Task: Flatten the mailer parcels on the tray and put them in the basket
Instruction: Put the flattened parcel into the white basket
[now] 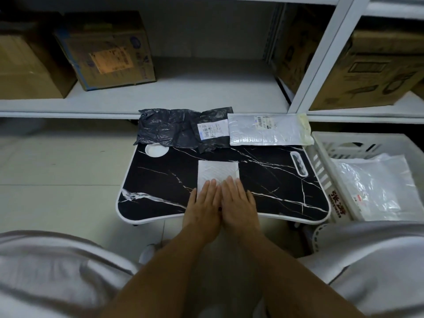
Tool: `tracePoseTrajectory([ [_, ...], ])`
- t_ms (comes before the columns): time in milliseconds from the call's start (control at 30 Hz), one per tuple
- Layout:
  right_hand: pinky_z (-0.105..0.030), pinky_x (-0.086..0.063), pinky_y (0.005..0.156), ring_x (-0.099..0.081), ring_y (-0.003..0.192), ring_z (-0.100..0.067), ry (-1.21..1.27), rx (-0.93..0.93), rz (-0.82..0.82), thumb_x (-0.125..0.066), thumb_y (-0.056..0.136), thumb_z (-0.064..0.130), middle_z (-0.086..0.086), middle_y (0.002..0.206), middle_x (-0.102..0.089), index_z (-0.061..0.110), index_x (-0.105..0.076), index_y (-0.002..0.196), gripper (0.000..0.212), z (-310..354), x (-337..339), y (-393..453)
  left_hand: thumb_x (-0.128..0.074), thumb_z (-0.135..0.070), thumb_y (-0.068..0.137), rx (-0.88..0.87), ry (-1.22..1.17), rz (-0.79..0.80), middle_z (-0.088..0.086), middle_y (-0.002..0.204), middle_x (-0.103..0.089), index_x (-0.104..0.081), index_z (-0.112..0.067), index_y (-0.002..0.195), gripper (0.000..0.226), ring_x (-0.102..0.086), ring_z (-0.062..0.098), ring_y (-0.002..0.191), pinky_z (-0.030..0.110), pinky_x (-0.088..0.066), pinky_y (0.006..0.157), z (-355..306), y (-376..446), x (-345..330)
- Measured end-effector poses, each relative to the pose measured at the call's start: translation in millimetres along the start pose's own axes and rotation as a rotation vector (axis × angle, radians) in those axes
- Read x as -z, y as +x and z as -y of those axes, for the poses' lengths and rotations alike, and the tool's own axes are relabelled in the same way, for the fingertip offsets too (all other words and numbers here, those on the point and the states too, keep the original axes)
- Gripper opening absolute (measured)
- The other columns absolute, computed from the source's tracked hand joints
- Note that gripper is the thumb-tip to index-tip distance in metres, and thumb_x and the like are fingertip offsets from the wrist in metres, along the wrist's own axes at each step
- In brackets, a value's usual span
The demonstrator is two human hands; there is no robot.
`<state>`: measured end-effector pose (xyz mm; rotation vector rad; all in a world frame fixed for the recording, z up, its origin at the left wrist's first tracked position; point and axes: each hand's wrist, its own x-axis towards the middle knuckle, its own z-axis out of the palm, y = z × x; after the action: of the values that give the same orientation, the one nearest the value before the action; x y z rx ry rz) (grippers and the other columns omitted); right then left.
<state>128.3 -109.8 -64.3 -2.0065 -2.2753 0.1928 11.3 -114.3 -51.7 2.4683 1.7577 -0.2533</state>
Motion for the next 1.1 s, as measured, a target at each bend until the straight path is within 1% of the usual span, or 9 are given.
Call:
tracePoseTrajectory([
  [100,-0.054,-0.045,0.1,-0.04,0.138,-0.024,-0.01,0.048,0.065,-0.029,0.091,0.037,-0.008,0.15,-0.041,0.012,-0.046,0.142,0.059,0,-10,-10,-0.022,-0.037,0.101,-0.008,0.002,0.046,0.008,0.155,0.027,0.021,-0.012,0.147,0.068,0.025,0.023,0.143,0.048,0.003,0.119,3,-5,-11],
  [267,-0.049,-0.005,0.115,0.004,0.145,-0.014,-0.04,0.096,0.119,0.014,0.09,0.062,-0.001,0.161,-0.006,0.019,-0.01,0.153,0.08,-13,-30,-19,-0.017,-0.039,0.1,-0.01,-0.031,0.063,0.006,0.154,0.03,0.023,-0.015,0.146,0.066,0.027,0.021,0.142,0.048,0.004,0.119,10,-9,-27],
  [467,-0.051,0.002,0.116,0.001,0.149,-0.014,-0.05,0.094,0.188,0.016,0.081,0.06,0.004,0.16,0.0,0.023,-0.009,0.154,0.086,-9,-18,-11,-0.027,-0.04,0.101,-0.022,-0.067,0.041,0.005,0.159,0.018,0.011,-0.019,0.151,0.067,0.017,0.022,0.146,0.049,0.002,0.119,9,-4,-23],
  [600,-0.046,-0.039,0.105,-0.062,0.114,-0.02,-0.013,0.064,0.012,-0.02,0.094,0.043,-0.001,0.121,-0.067,0.017,-0.069,0.117,0.06,-1,-13,1,-0.038,-0.023,0.098,-0.051,-0.123,-0.097,0.003,0.155,-0.026,-0.028,-0.017,0.148,0.051,-0.017,0.019,0.145,0.037,-0.007,0.12,14,12,-11],
  [733,-0.028,-0.053,0.062,-0.062,0.066,-0.019,-0.063,0.103,-0.131,-0.03,0.092,0.033,-0.003,0.078,-0.067,0.01,-0.074,0.097,0.05,-3,-1,17,-0.041,-0.007,0.093,-0.106,-0.058,-0.121,0.004,0.13,-0.047,-0.045,-0.011,0.133,0.04,-0.039,0.021,0.122,0.029,-0.027,0.108,17,32,-1],
  [833,-0.034,-0.049,0.074,-0.055,0.086,-0.022,-0.011,0.115,-0.013,-0.023,0.098,0.038,-0.005,0.097,-0.062,0.012,-0.069,0.101,0.053,-4,5,31,-0.044,-0.007,0.091,-0.142,0.062,-0.111,0.006,0.124,-0.046,-0.05,-0.01,0.128,0.038,-0.039,0.025,0.116,0.034,-0.031,0.1,17,39,4],
  [967,-0.043,-0.052,0.084,-0.058,0.109,-0.03,0.039,0.126,-0.068,-0.065,0.086,0.019,-0.008,0.114,-0.061,0.012,-0.069,0.098,0.015,-10,-5,34,-0.046,-0.026,0.096,0.013,-0.1,-0.166,0.006,0.129,-0.043,-0.048,-0.015,0.128,0.034,-0.042,0.024,0.118,0.032,-0.037,0.099,20,37,-2],
  [1000,-0.047,-0.049,0.094,-0.053,0.123,-0.032,0.024,0.136,-0.068,-0.067,0.084,0.015,-0.01,0.127,-0.058,0.011,-0.067,0.109,0.025,-12,-10,34,-0.046,-0.031,0.096,0.041,-0.116,-0.218,0.009,0.138,-0.041,-0.045,-0.013,0.134,0.042,-0.041,0.027,0.126,0.035,-0.036,0.104,21,37,-5],
  [1100,-0.045,-0.009,0.12,-0.004,0.149,-0.019,0.024,0.119,0.069,-0.043,0.099,0.018,-0.005,0.161,-0.013,0.01,-0.031,0.147,0.051,-16,-12,32,-0.027,-0.034,0.102,-0.04,0.016,-0.104,0.011,0.159,0.007,-0.001,-0.009,0.152,0.061,0.006,0.027,0.148,0.047,-0.006,0.119,25,35,-11],
])
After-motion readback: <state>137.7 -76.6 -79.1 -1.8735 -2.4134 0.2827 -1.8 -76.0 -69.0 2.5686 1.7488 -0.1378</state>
